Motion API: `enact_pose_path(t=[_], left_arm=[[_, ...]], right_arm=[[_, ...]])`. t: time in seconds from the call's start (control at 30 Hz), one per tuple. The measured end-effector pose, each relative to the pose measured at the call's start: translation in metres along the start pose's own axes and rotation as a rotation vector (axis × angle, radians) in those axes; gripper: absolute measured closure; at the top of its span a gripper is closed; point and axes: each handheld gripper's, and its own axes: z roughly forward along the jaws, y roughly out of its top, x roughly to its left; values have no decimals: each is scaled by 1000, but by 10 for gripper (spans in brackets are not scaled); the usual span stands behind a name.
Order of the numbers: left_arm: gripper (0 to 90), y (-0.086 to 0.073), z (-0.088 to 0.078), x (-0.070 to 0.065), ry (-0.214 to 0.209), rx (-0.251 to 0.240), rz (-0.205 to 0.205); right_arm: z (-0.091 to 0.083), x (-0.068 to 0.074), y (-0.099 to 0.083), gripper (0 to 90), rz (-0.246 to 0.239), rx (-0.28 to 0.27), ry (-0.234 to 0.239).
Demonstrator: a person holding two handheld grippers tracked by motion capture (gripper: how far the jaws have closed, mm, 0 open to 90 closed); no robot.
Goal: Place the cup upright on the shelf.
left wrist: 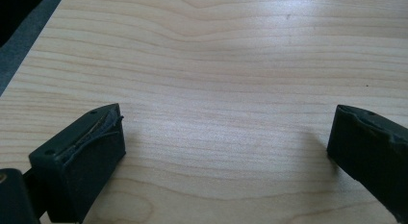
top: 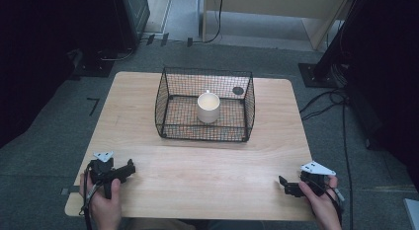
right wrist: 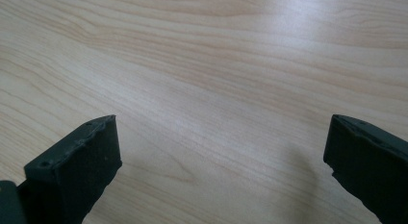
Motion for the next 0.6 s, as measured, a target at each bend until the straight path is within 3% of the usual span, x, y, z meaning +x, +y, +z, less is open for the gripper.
enact_pose_path(t=[0.6], left_arm=[[0,0,0,0,0,0,0]], right_arm=[[6,-1,-4,0,14,10,-7]])
